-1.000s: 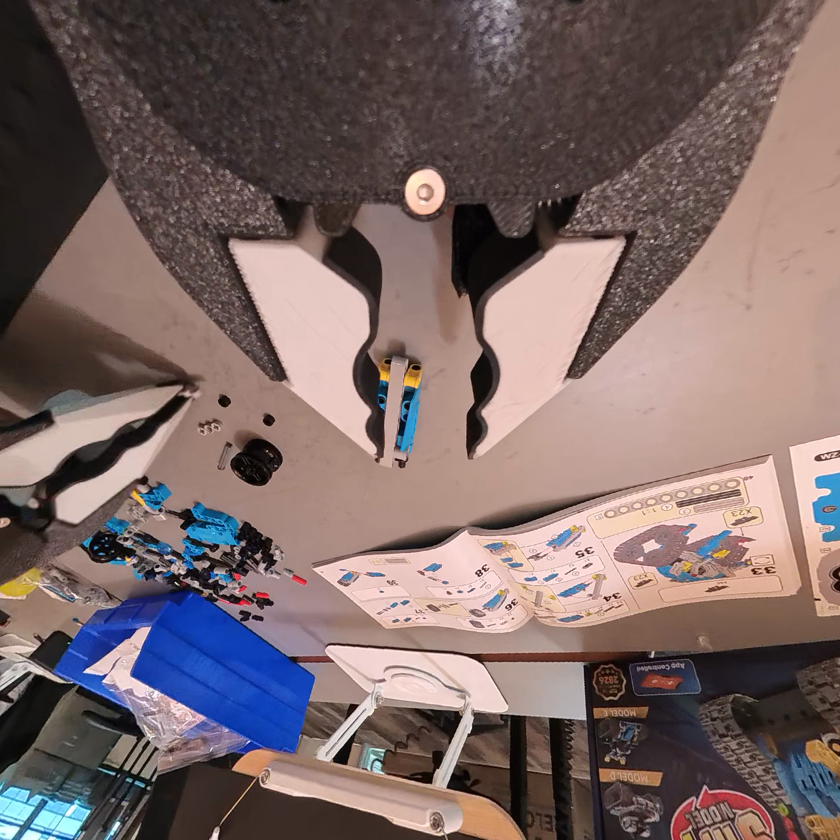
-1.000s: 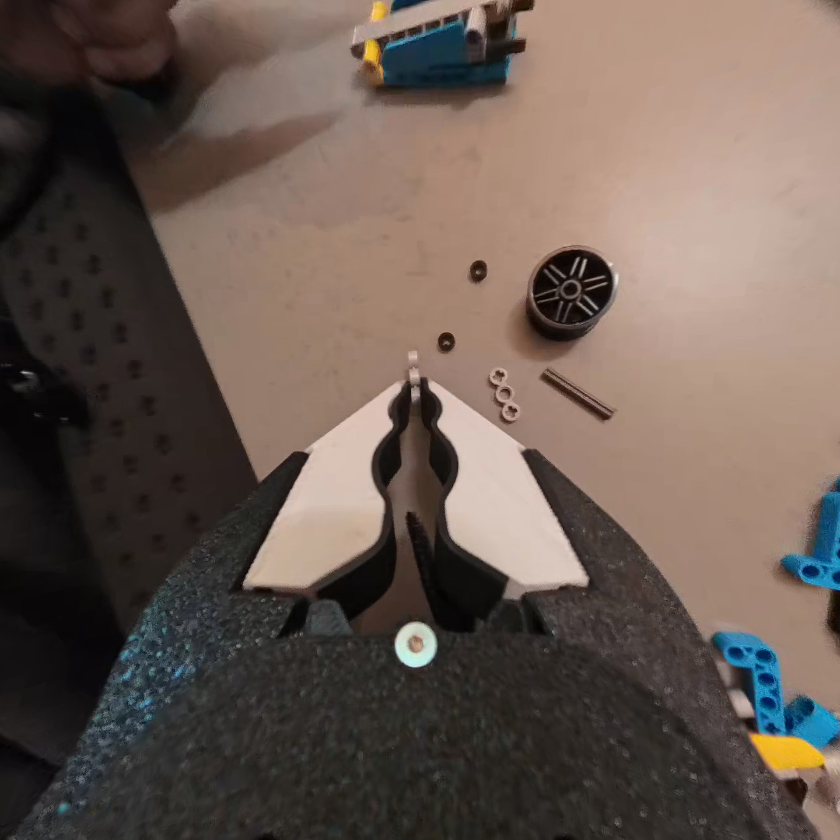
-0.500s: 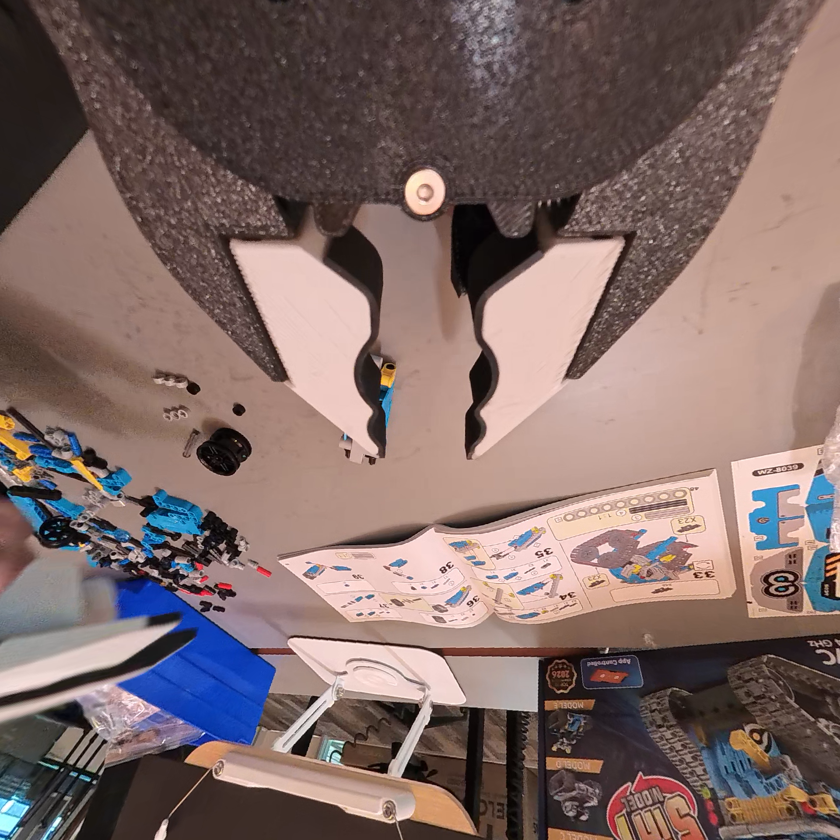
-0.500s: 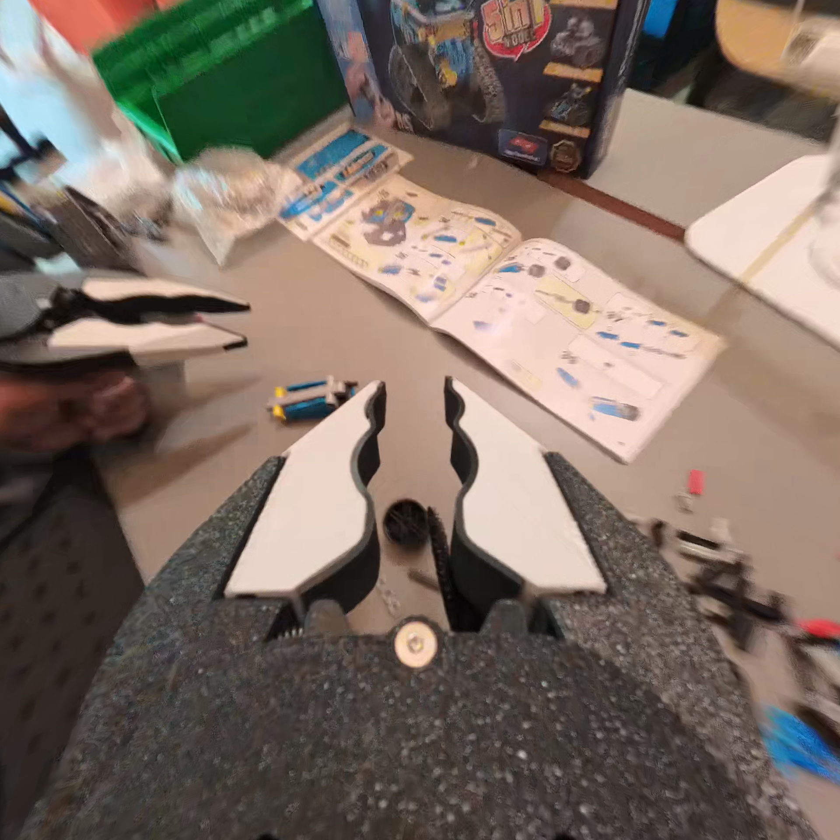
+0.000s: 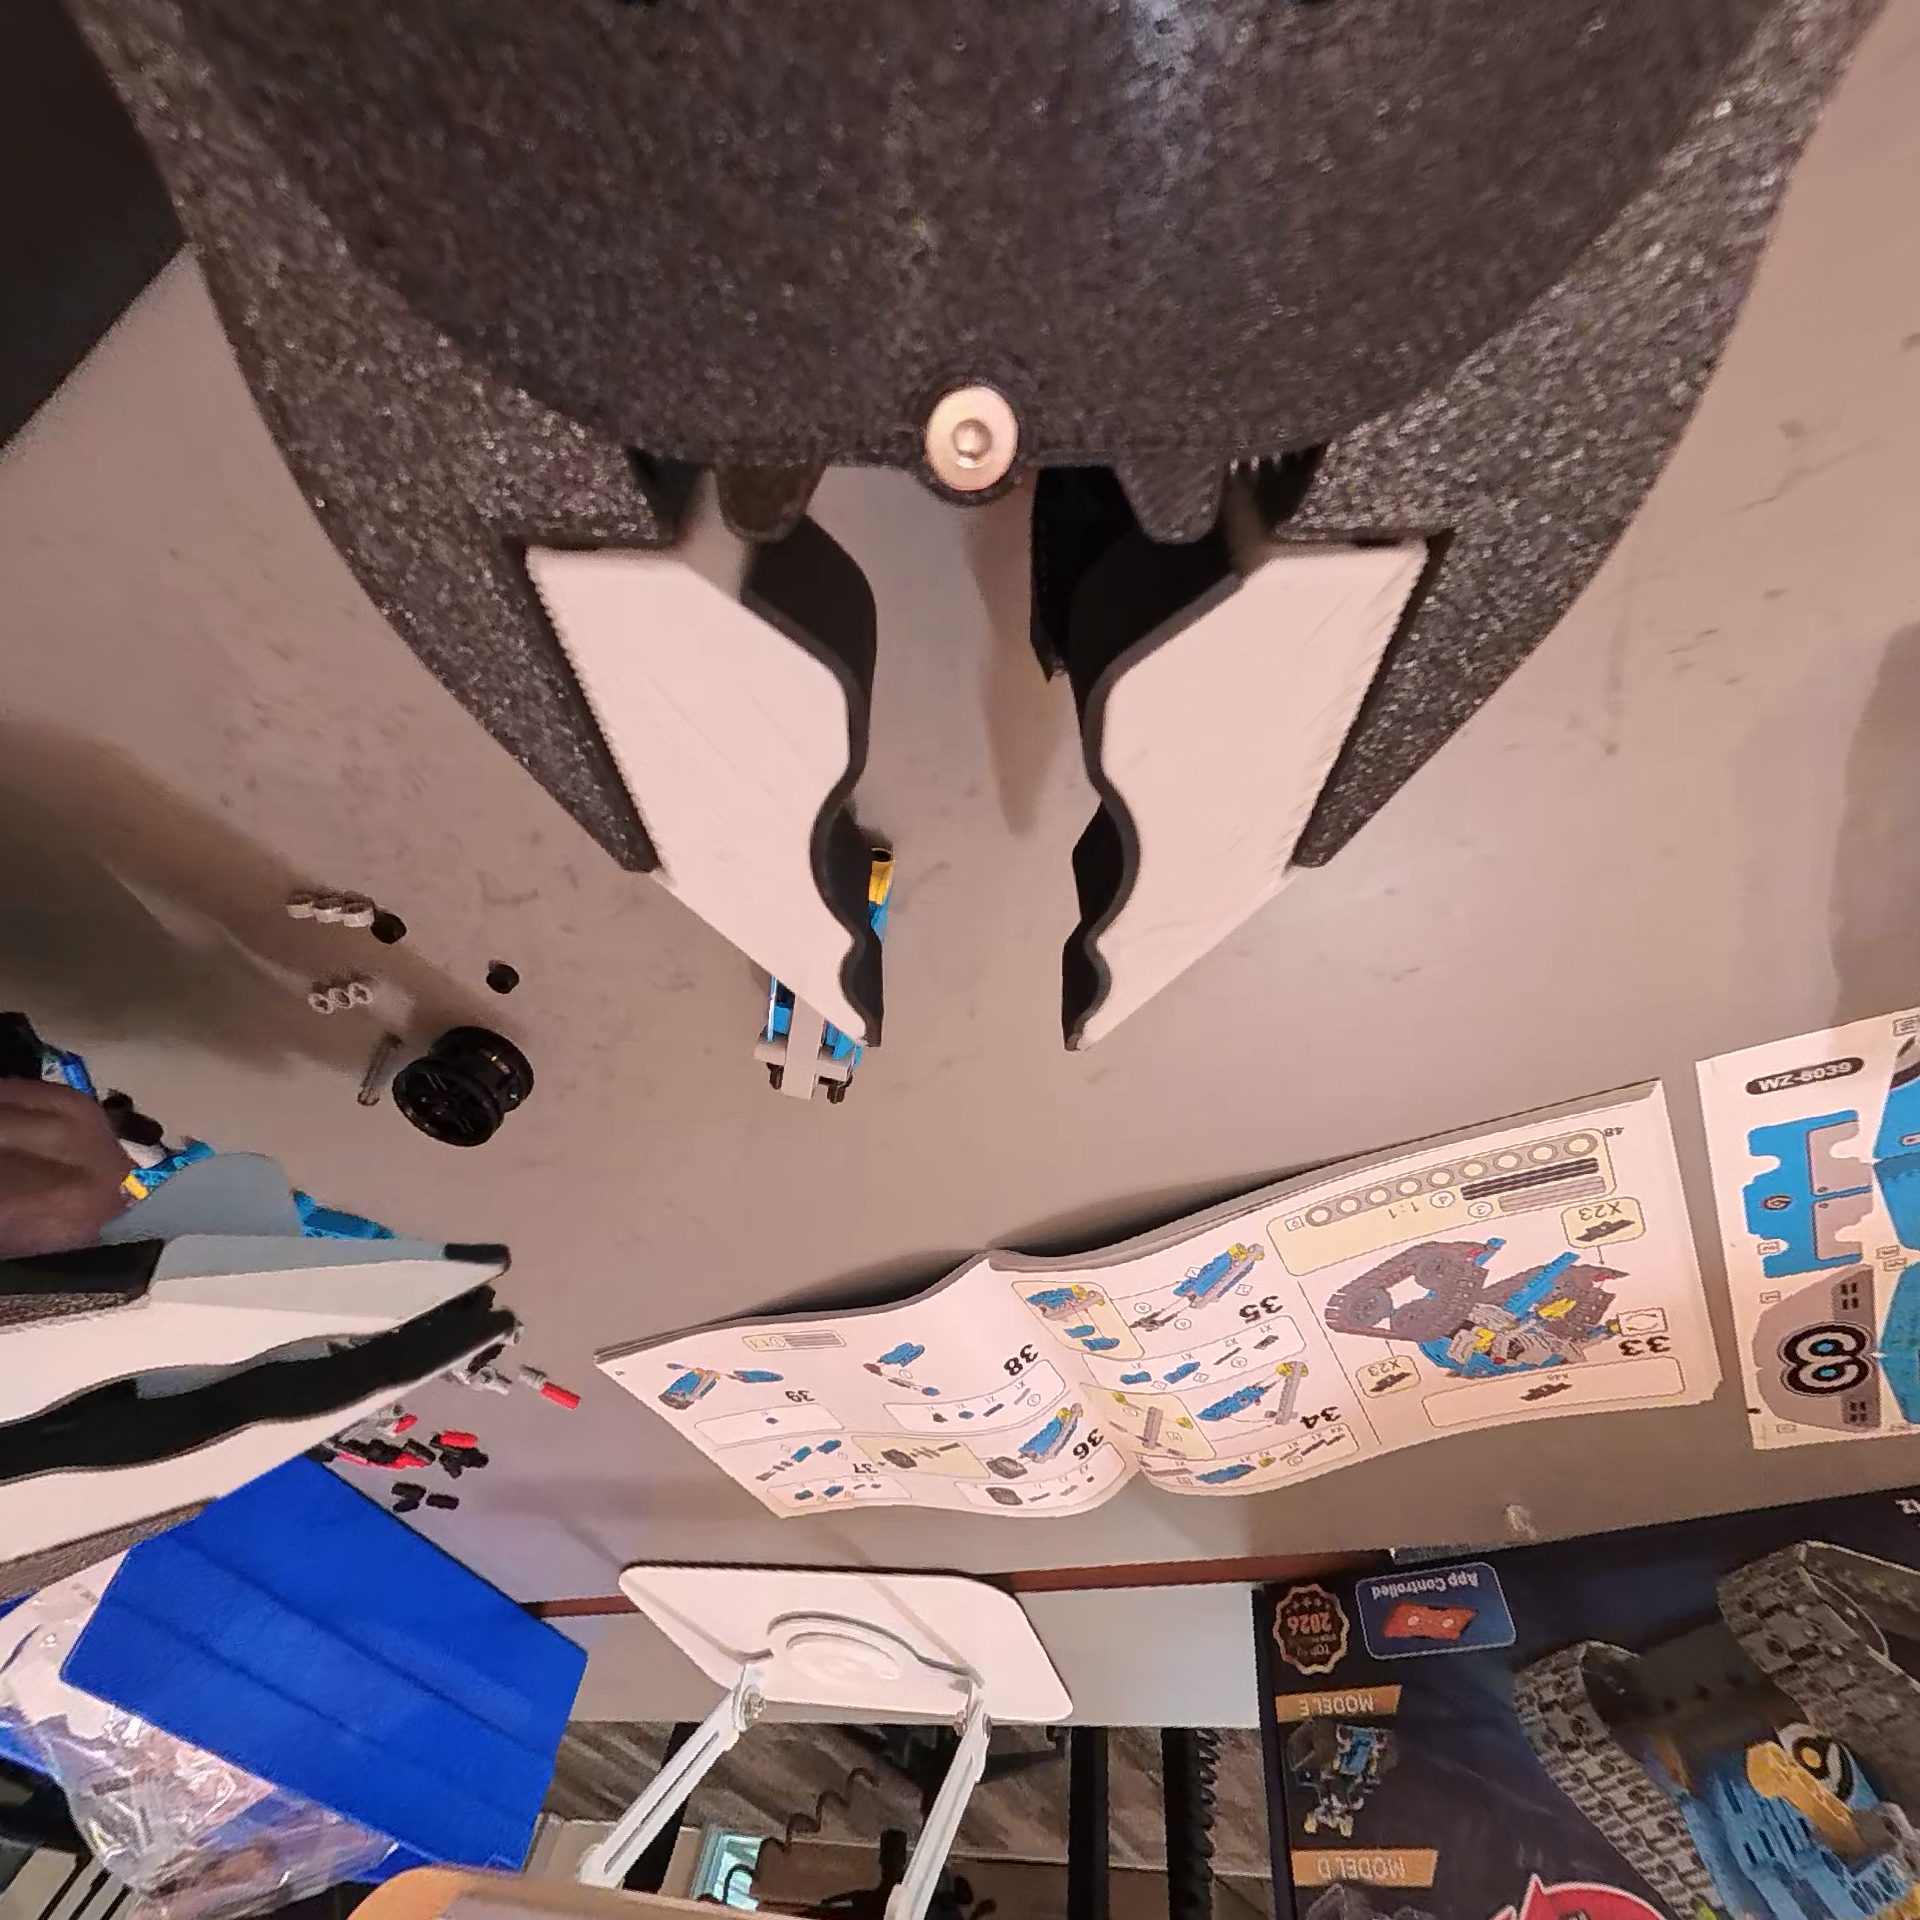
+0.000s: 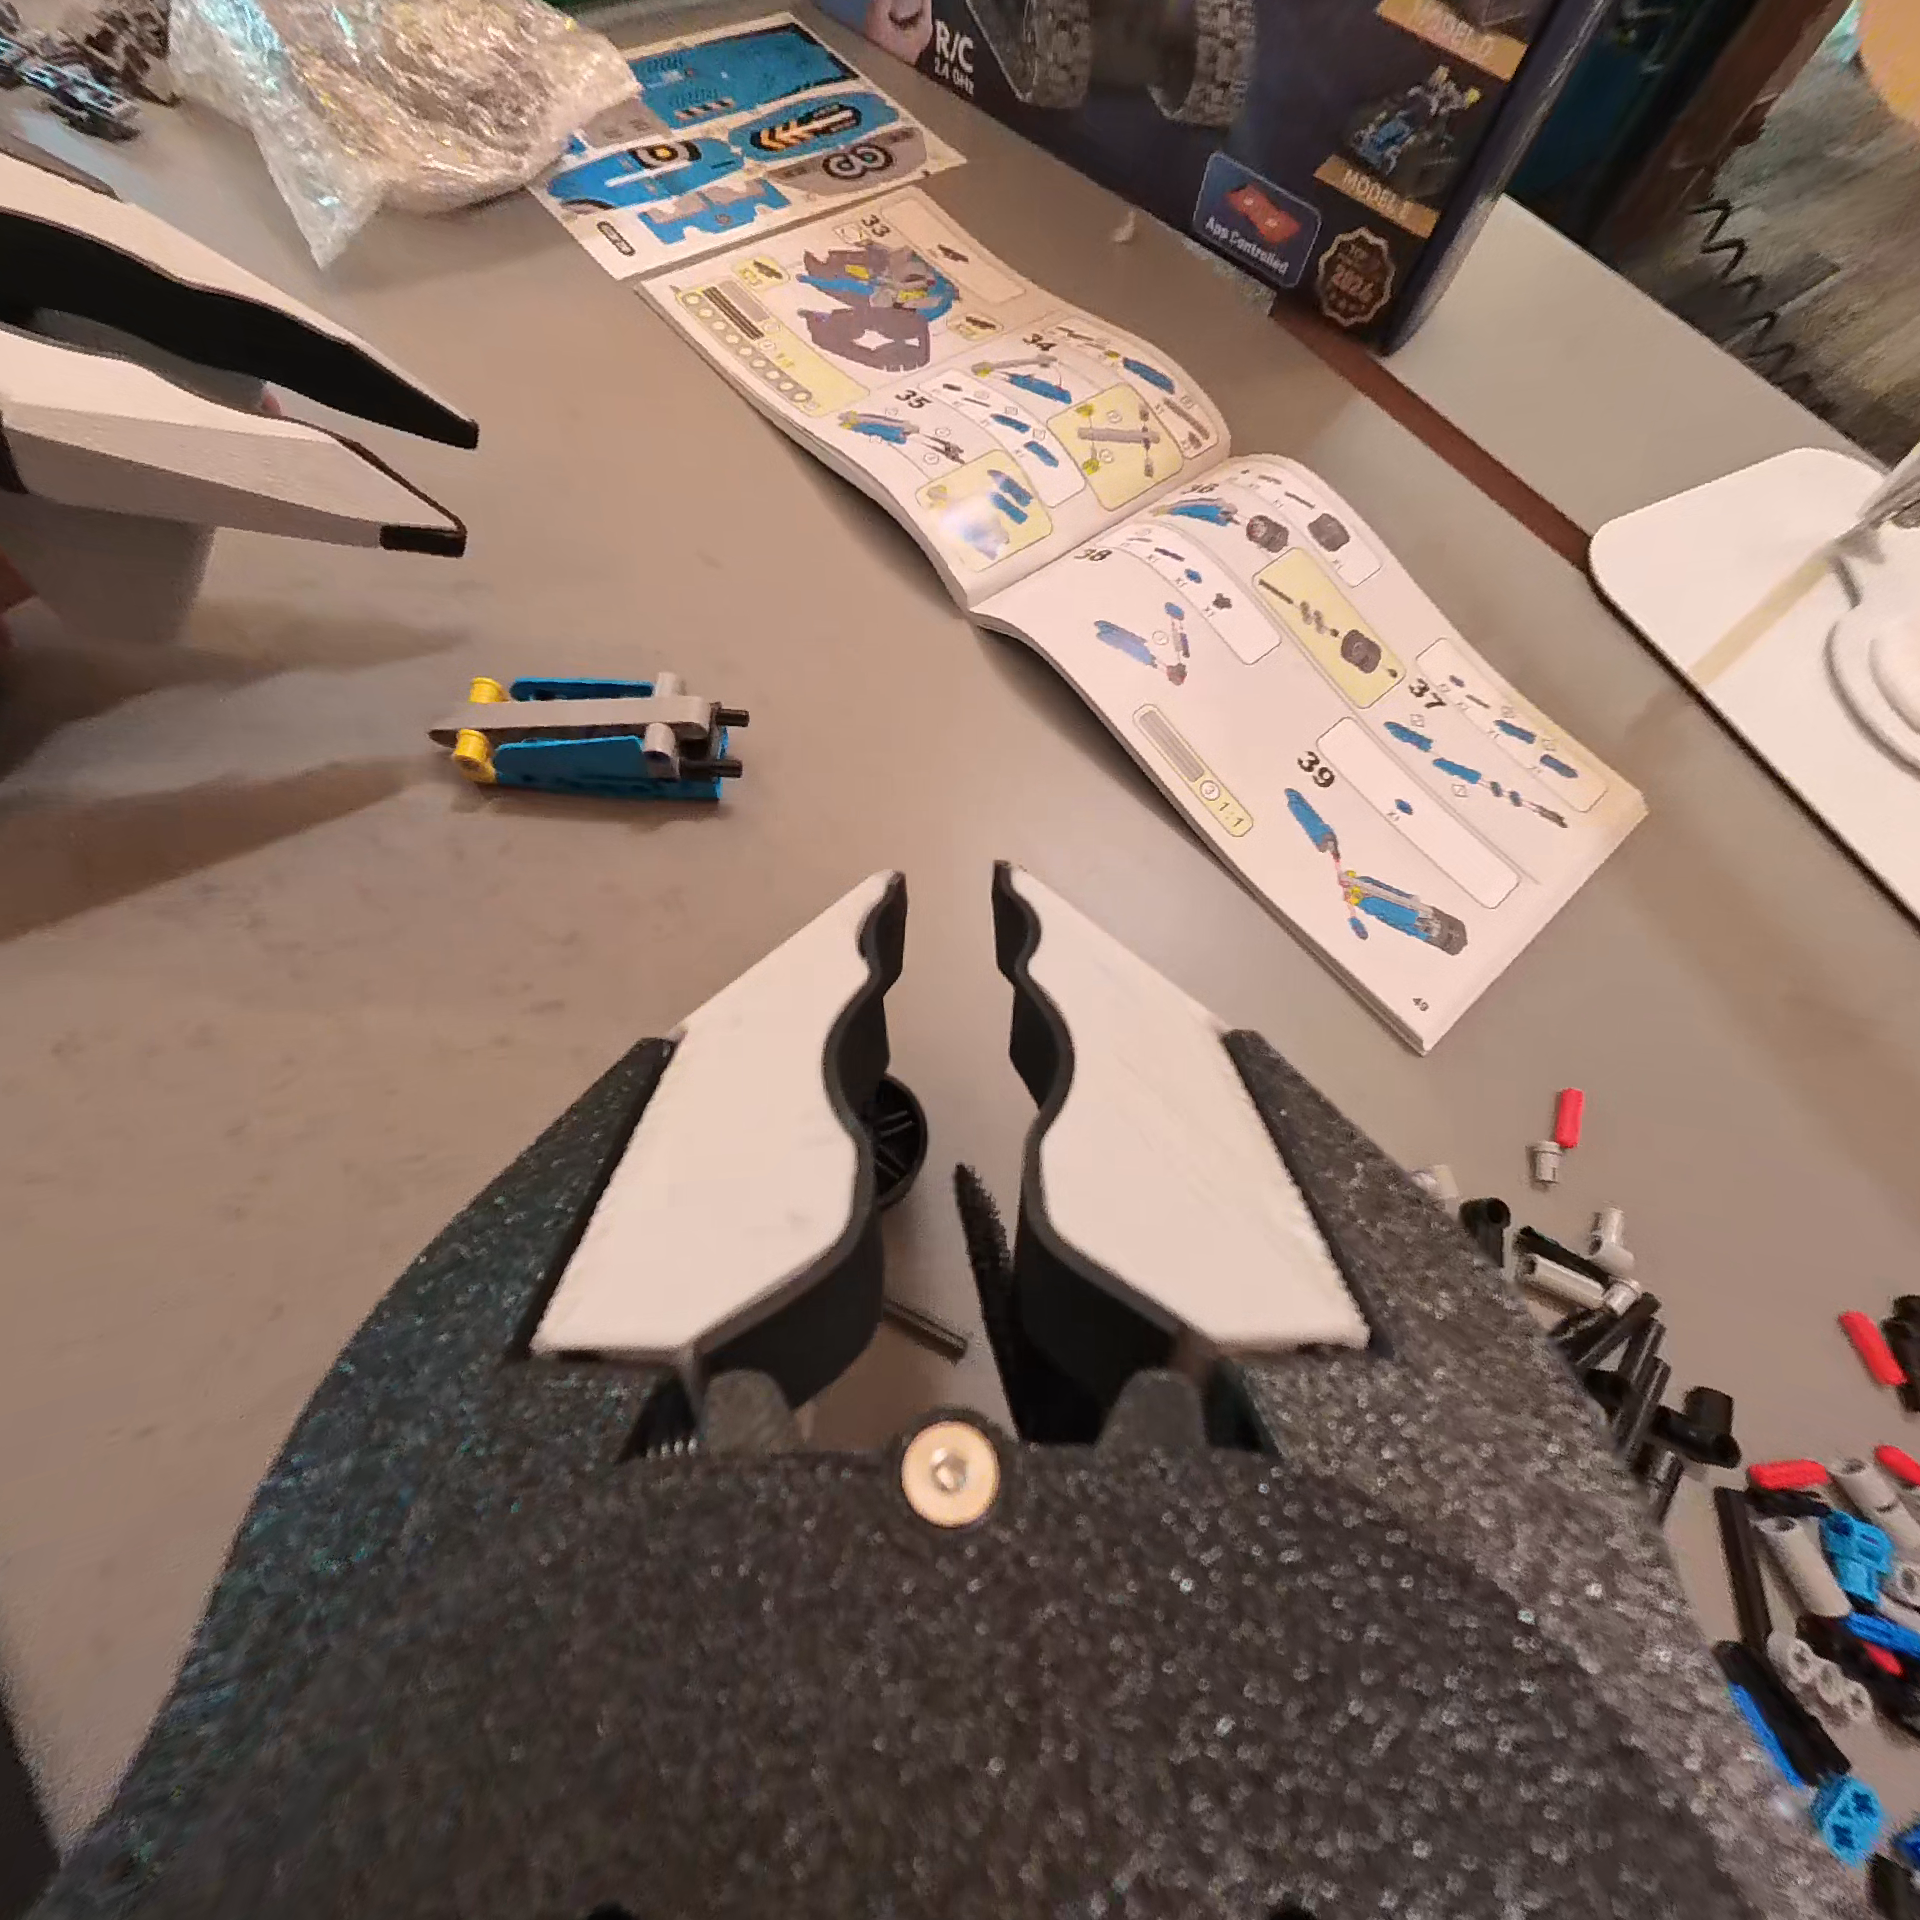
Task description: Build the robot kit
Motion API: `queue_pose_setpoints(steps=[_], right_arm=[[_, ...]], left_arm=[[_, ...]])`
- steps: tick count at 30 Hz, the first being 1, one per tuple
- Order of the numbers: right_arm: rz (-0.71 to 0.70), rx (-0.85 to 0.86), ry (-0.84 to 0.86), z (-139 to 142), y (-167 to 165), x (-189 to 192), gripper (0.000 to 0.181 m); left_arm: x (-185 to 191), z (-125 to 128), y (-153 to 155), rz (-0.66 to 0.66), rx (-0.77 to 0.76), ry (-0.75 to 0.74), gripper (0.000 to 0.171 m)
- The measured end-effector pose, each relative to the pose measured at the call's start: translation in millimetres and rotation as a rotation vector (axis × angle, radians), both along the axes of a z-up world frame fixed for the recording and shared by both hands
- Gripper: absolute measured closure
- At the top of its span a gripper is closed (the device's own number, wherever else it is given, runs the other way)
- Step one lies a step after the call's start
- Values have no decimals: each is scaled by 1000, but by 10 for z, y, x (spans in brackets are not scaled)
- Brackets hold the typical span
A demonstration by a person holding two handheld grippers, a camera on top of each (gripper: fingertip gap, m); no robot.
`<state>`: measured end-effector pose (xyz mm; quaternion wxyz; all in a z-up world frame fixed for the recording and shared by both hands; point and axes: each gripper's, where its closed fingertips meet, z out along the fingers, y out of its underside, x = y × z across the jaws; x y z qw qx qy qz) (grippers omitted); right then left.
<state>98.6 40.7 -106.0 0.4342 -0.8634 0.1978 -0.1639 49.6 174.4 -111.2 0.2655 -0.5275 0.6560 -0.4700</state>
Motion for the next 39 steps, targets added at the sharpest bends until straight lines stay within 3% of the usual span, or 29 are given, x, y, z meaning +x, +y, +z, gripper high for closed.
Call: queue_pose_setpoints(steps=[39], right_arm=[[-50, 51, 10, 81, -101, 101, 164]], left_arm=[[-35, 23, -9, -8, 8, -17, 138]])
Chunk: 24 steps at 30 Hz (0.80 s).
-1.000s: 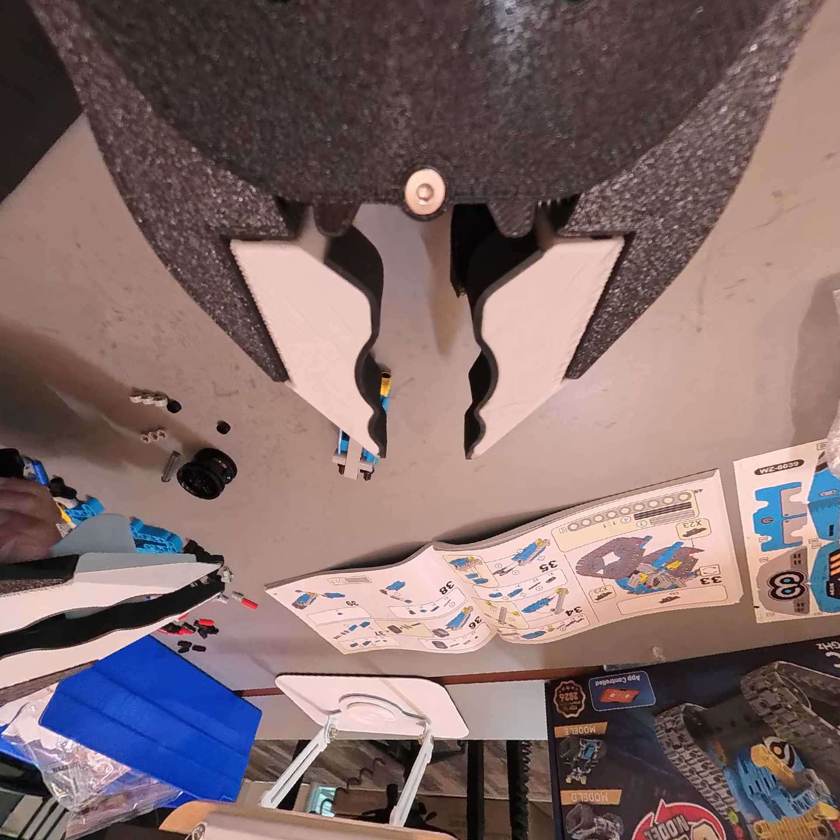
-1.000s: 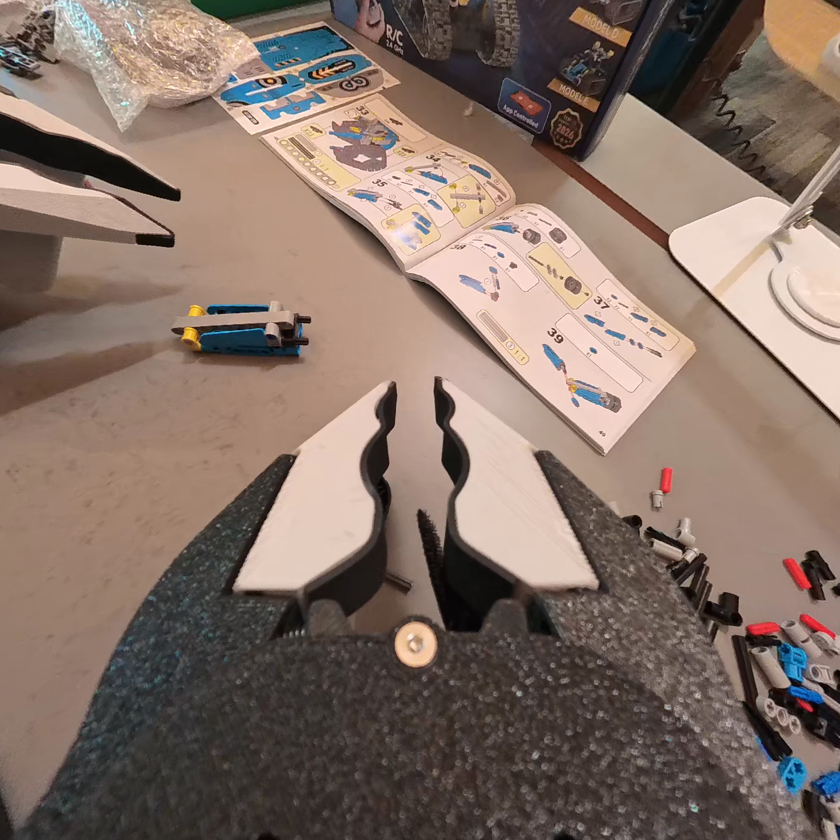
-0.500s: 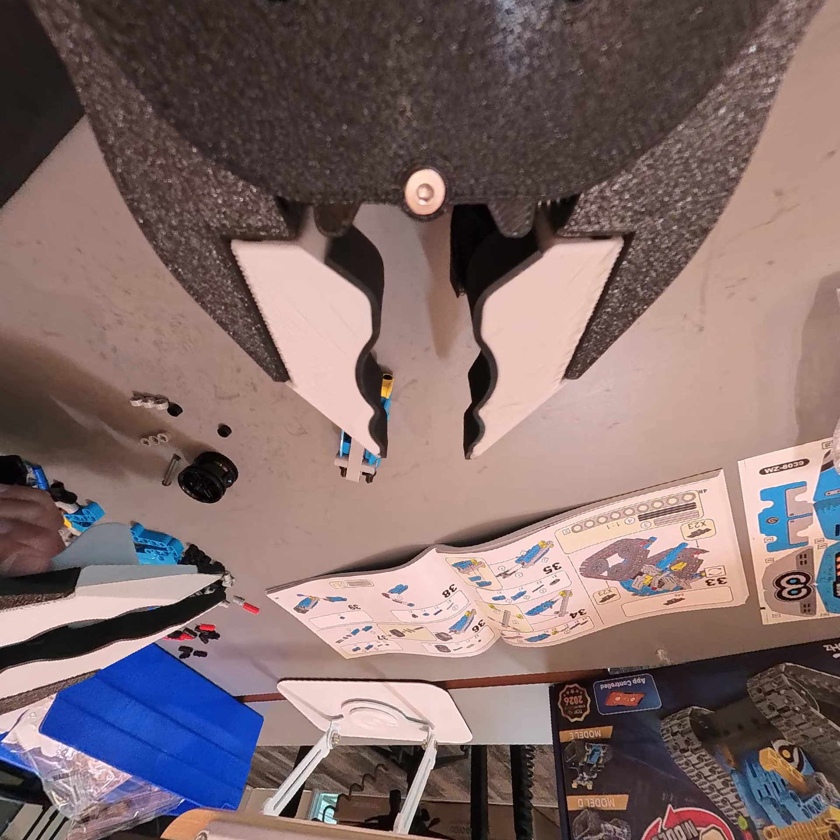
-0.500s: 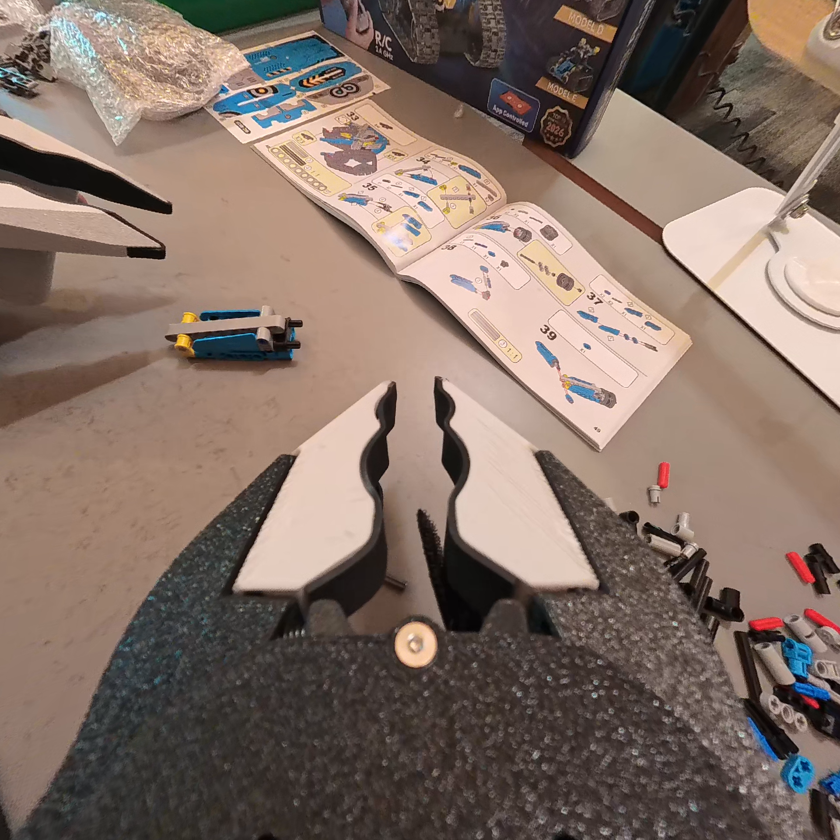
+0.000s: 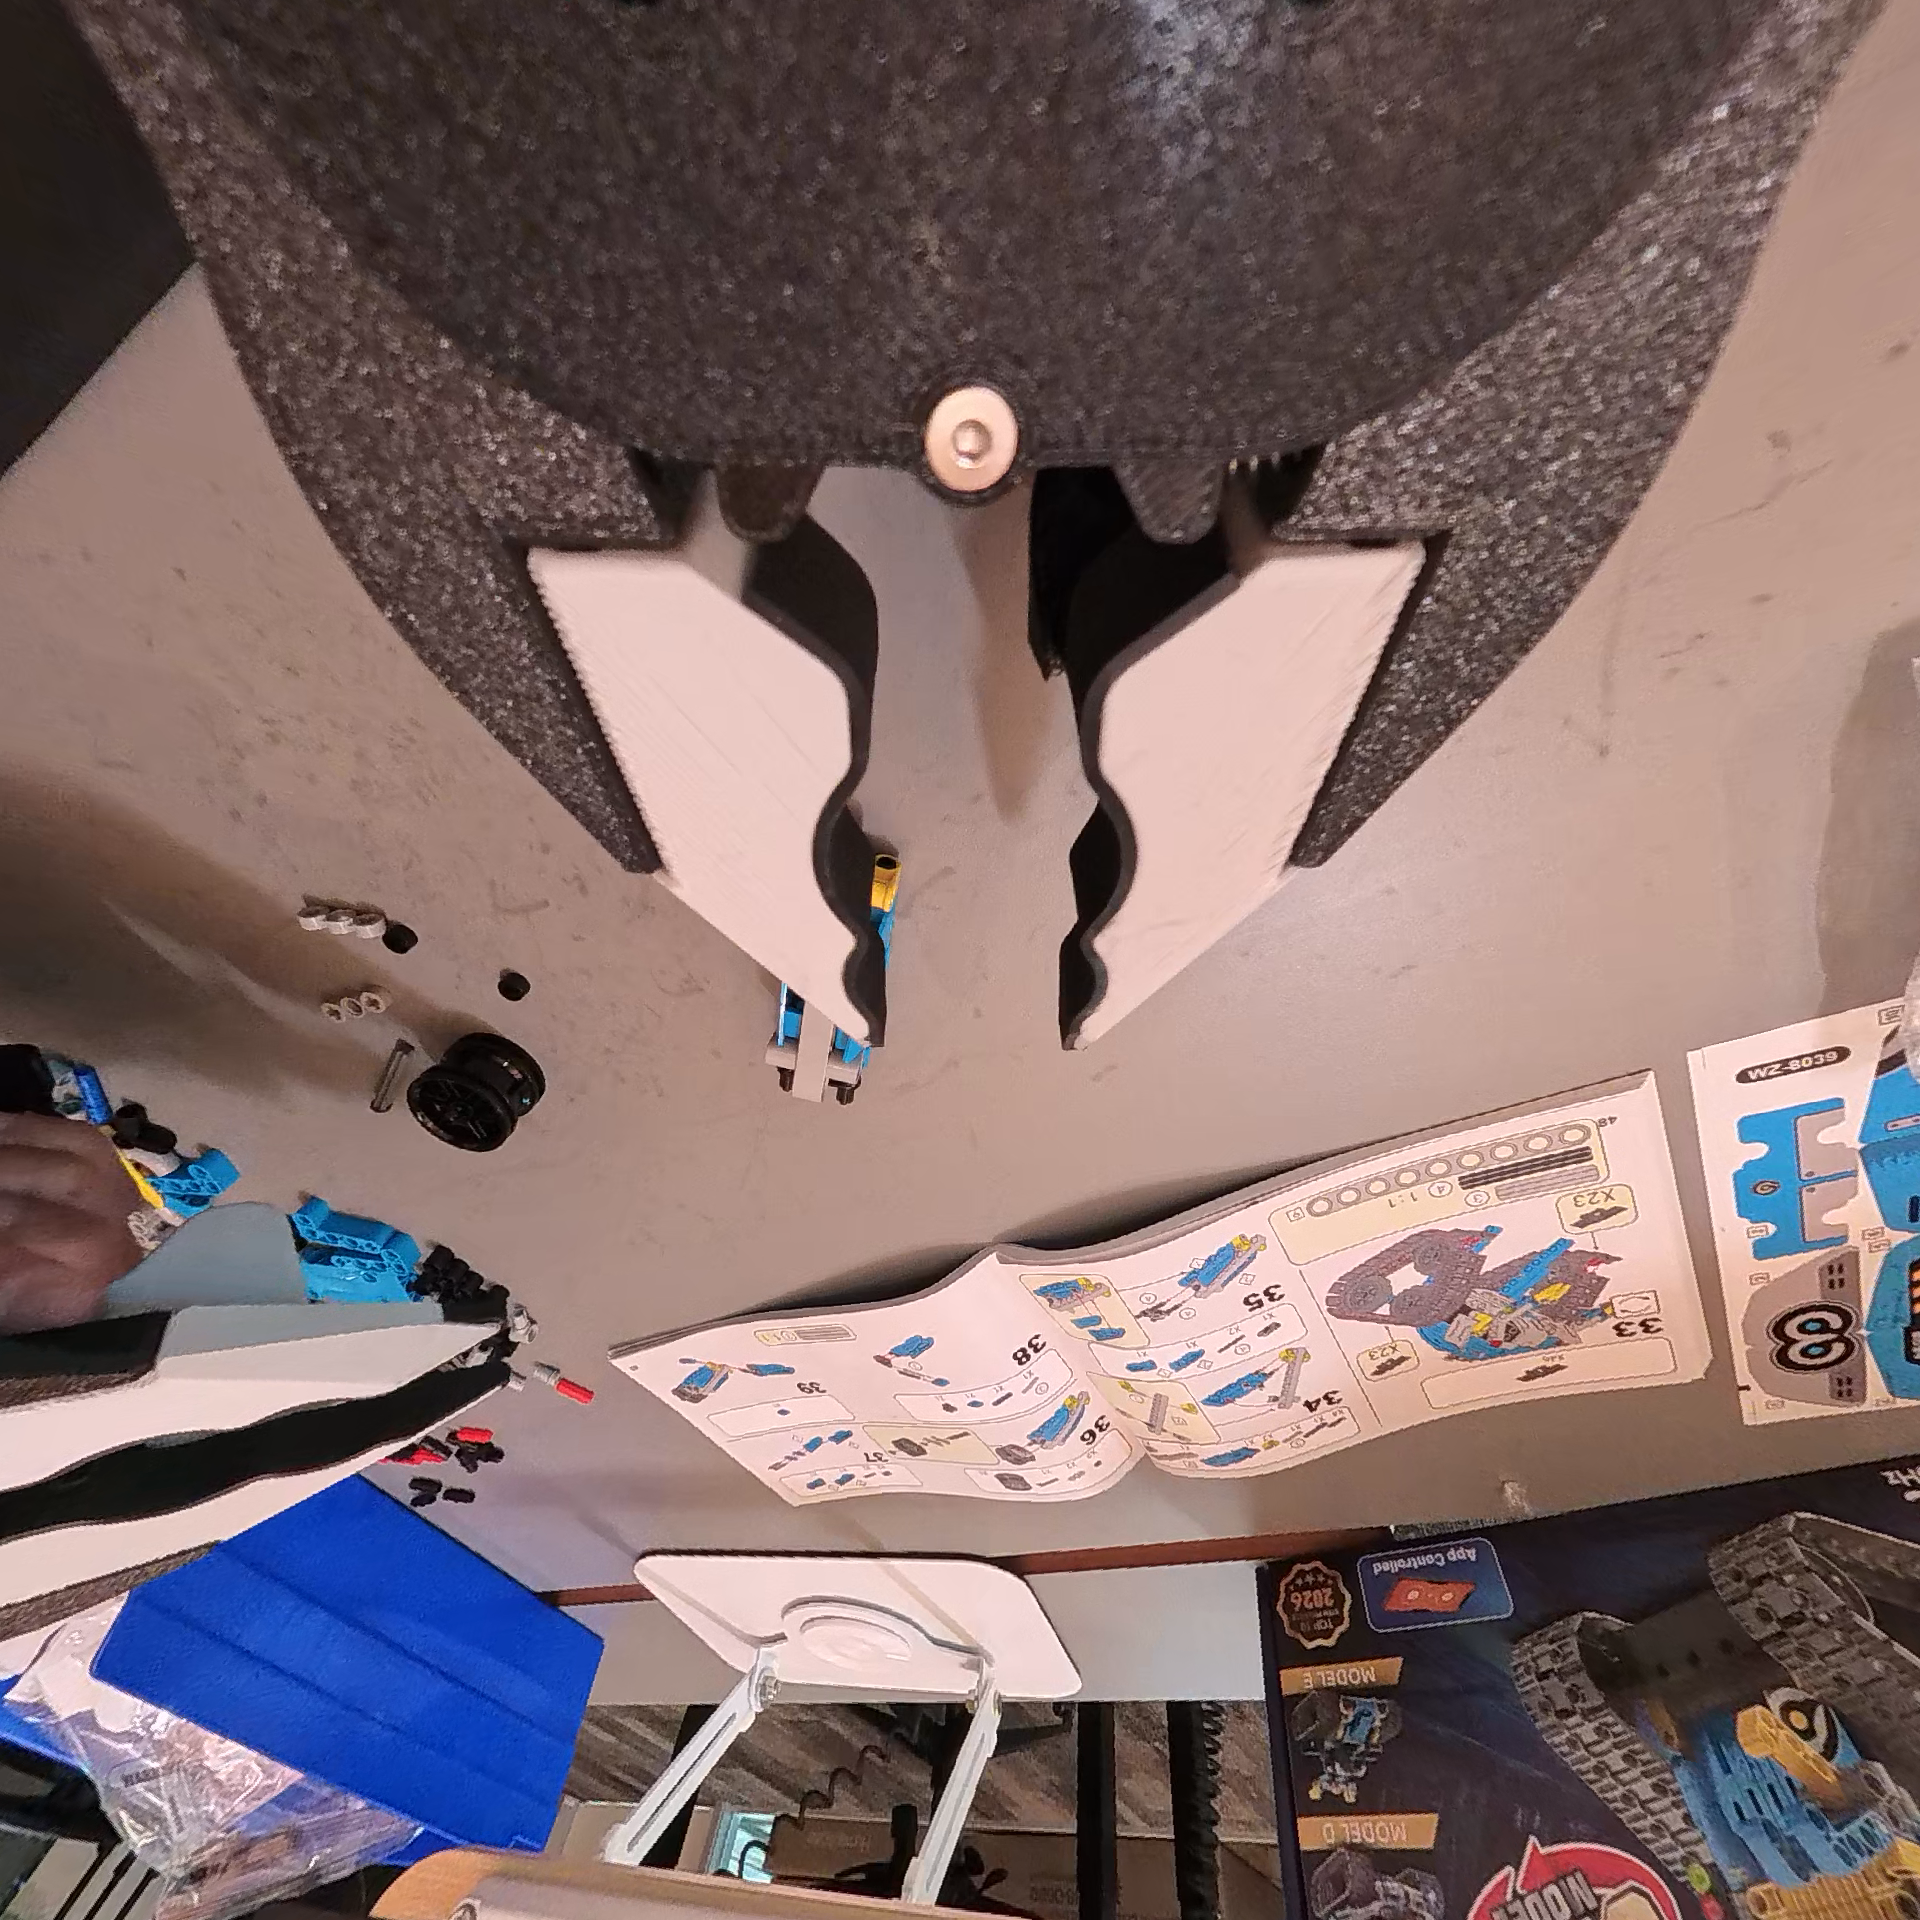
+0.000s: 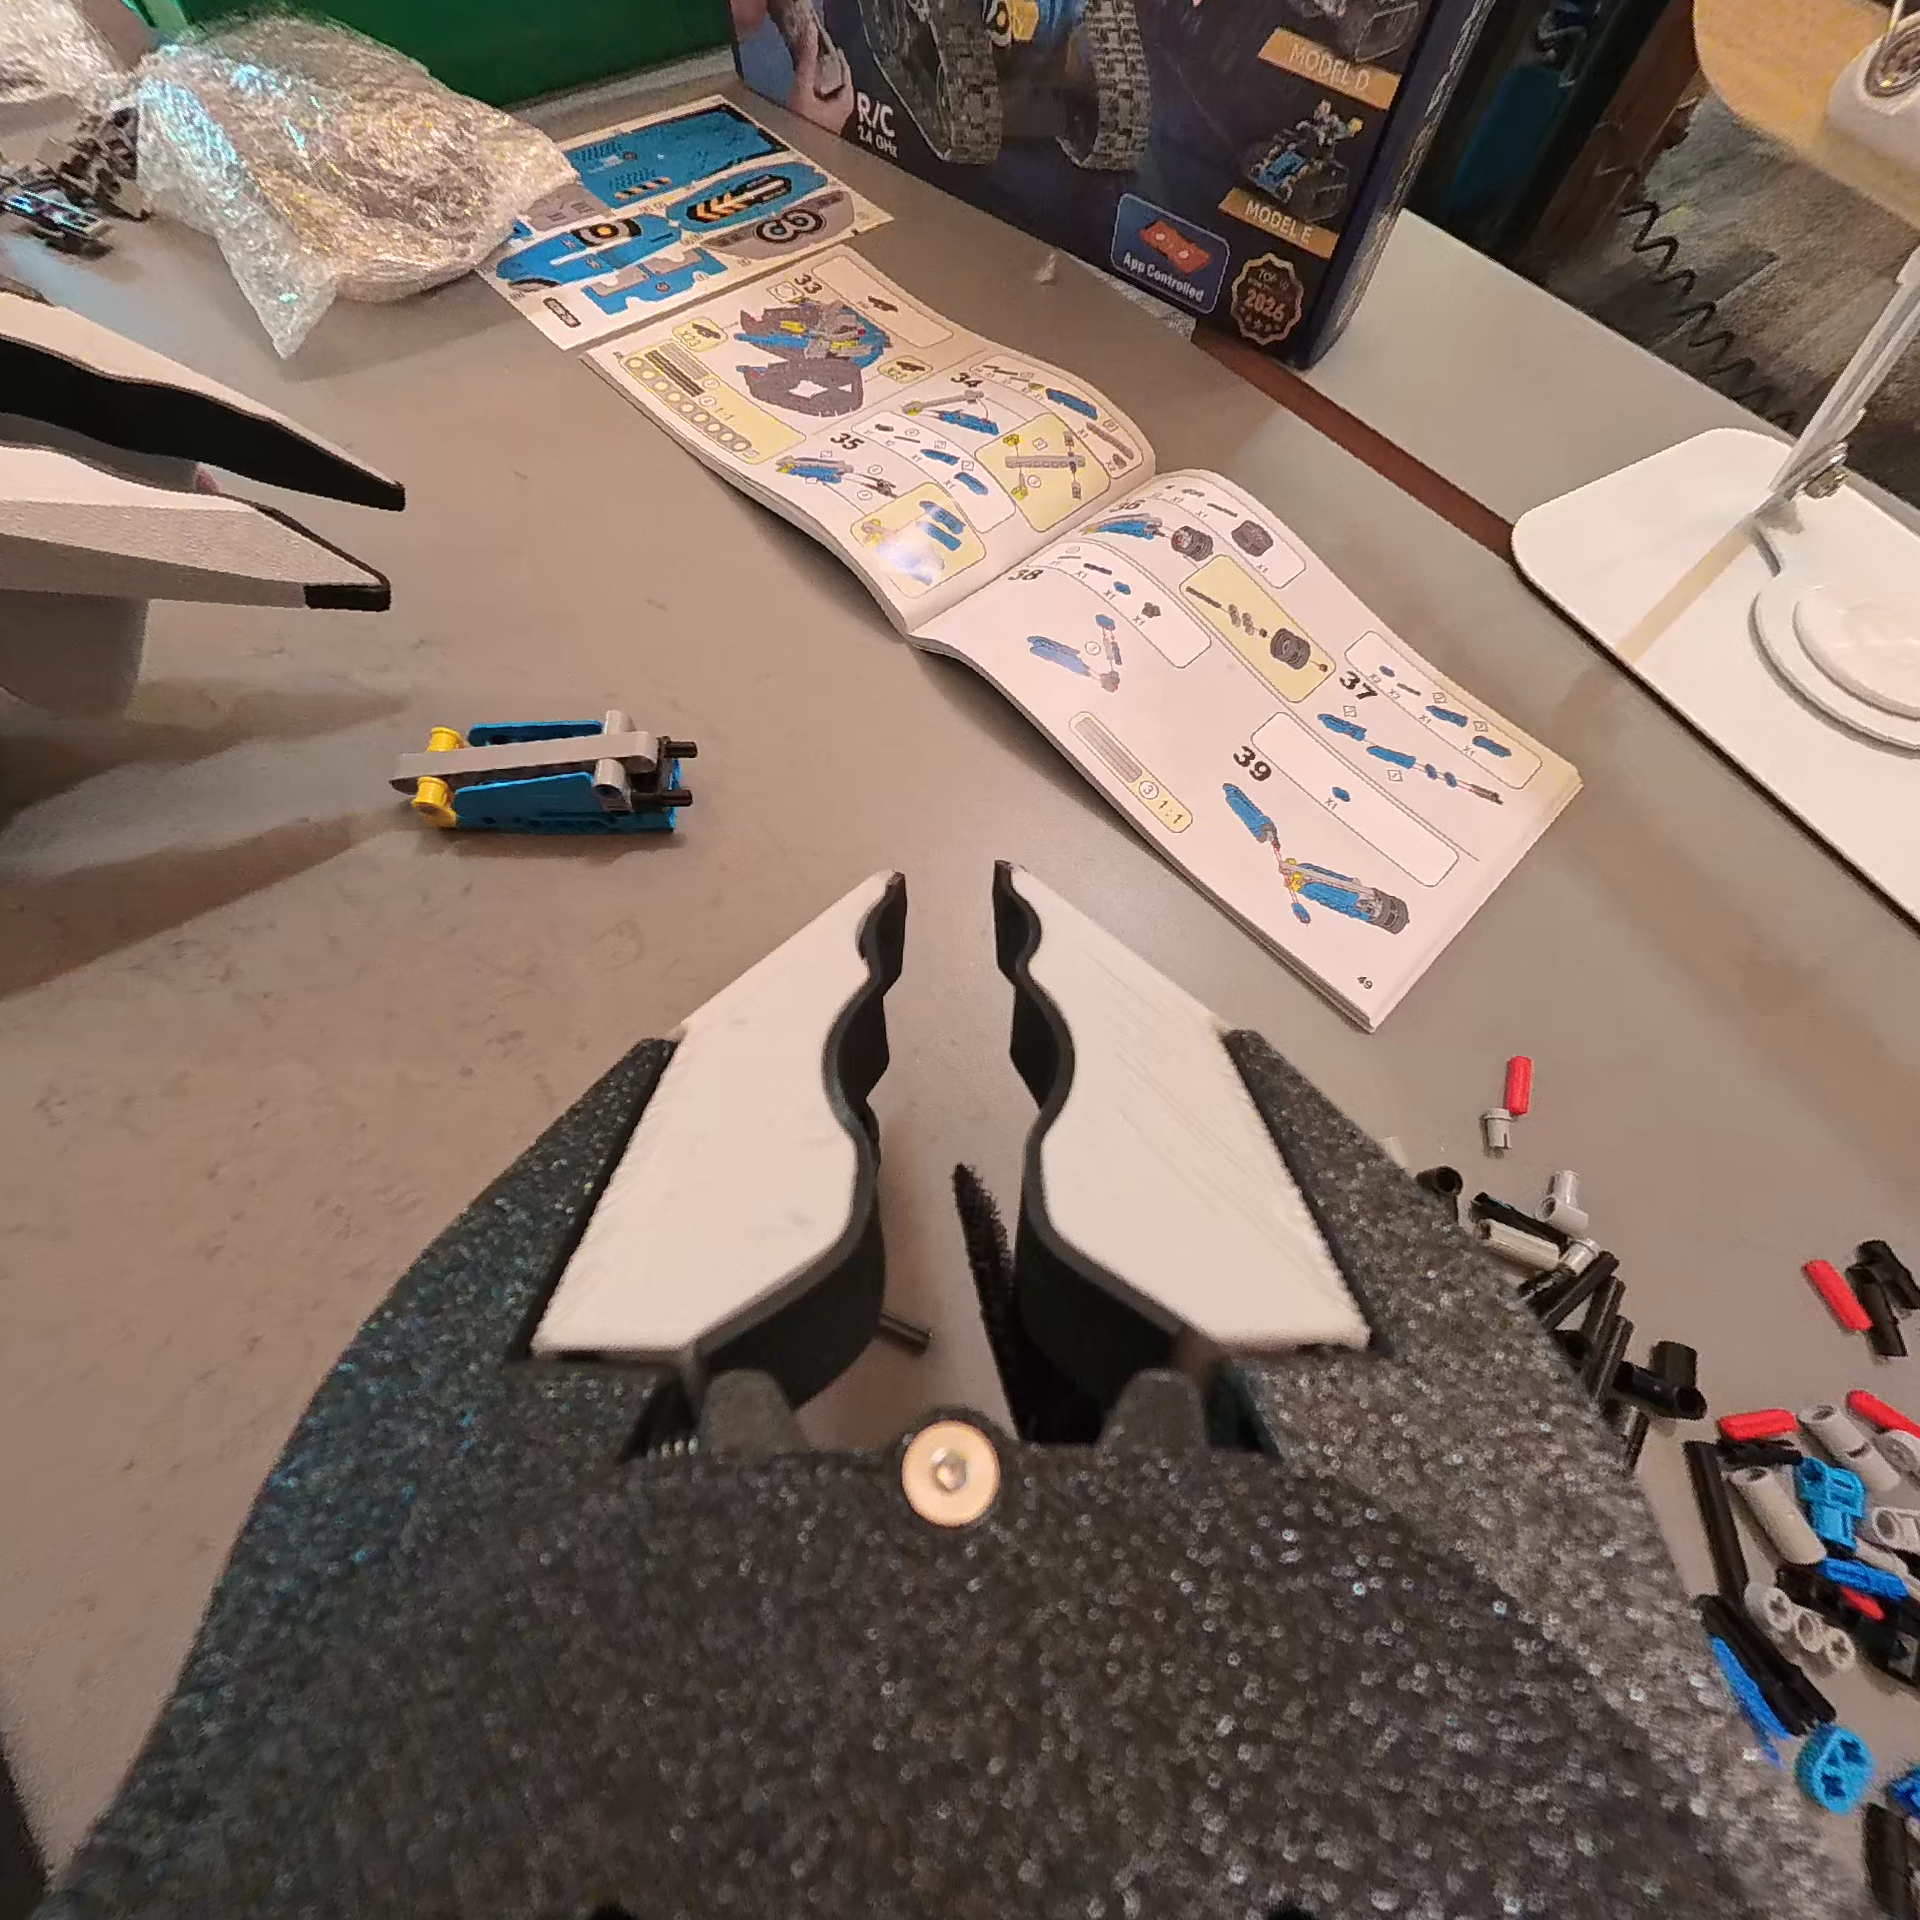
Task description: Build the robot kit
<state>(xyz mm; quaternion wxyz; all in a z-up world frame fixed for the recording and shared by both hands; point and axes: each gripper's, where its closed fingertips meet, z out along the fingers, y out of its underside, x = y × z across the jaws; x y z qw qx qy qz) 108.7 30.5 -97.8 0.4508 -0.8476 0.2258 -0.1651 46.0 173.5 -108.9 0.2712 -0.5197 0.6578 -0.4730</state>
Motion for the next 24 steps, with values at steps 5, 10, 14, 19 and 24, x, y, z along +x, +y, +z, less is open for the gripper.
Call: queue_pose_setpoints(steps=[5, 10, 14, 19, 24], right_arm=[[0, 4, 3, 4, 1, 0, 164], [1, 3, 6, -3, 3, -1, 164], [3, 2, 13, -12, 7, -5, 164], [5, 0, 11, -17, 11, -7, 164], [5, 1, 13, -17, 12, -10, 164]], left_arm=[[0, 0, -1, 0, 0, 0, 138], [1, -1, -2, -1, 0, 0, 138], [2, 0, -3, -1, 0, 0, 138], [3, -2, -2, -1, 0, 1, 138], [5, -4, -3, -1, 0, 1, 138]])
